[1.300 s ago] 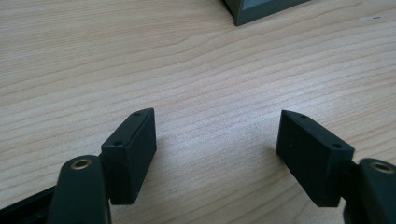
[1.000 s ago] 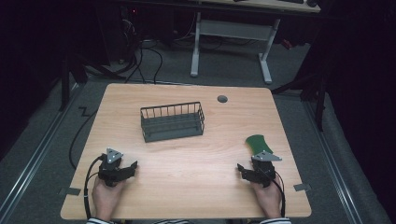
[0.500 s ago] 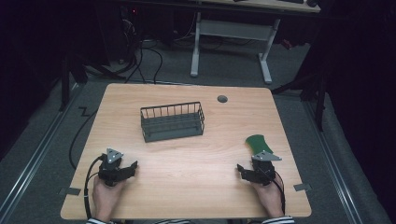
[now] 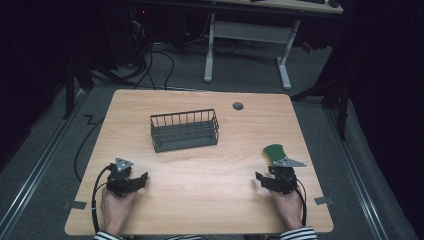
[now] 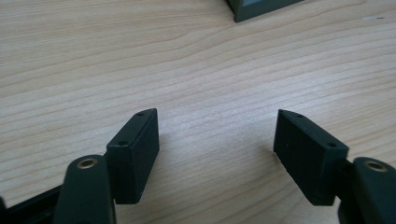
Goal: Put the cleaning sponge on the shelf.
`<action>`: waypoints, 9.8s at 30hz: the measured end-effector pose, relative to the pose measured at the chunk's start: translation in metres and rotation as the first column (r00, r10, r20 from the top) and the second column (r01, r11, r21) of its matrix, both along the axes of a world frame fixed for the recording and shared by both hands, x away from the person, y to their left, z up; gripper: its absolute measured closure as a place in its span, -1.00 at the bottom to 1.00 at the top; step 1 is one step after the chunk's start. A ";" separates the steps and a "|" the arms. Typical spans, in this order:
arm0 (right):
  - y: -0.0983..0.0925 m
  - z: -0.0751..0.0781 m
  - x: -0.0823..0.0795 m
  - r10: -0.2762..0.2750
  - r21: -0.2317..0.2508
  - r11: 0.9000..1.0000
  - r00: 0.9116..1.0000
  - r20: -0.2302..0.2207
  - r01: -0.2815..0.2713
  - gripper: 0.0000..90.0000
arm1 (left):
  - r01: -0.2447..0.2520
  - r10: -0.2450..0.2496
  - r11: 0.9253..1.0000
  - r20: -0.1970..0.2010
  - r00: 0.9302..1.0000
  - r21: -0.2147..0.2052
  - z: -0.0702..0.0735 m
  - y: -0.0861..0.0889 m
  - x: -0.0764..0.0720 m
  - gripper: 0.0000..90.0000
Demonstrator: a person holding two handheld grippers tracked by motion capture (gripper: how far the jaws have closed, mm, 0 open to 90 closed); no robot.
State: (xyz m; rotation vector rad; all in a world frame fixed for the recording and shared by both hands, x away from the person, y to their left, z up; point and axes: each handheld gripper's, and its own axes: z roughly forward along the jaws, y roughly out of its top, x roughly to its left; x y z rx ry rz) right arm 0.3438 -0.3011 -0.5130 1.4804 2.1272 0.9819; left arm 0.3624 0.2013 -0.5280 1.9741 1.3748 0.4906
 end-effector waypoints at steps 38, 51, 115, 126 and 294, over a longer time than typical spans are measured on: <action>0.107 0.043 0.116 0.159 0.030 0.987 0.987 0.013 -0.159 0.38 | 0.020 -0.019 0.999 0.019 1.000 -0.040 0.035 -0.027 0.067 0.13; 0.119 0.020 0.140 0.119 0.038 0.992 0.992 -0.050 -0.117 0.56 | 0.010 -0.009 0.999 0.025 1.000 -0.042 0.030 -0.032 0.080 0.32; 0.102 0.027 0.047 0.269 -0.026 0.962 0.961 -0.059 -0.271 0.92 | 0.216 -0.216 0.975 0.020 0.976 -0.047 0.026 -0.046 0.009 0.92; 0.088 0.023 0.017 0.275 -0.025 0.960 0.960 -0.057 -0.277 0.91 | 0.255 -0.254 0.965 0.023 0.967 -0.061 0.023 -0.054 -0.014 0.89; 0.077 0.146 0.043 0.297 -0.046 0.954 0.953 0.065 -0.295 -0.33 | 0.021 -0.023 0.999 0.060 0.998 0.030 -0.009 0.004 0.007 -0.39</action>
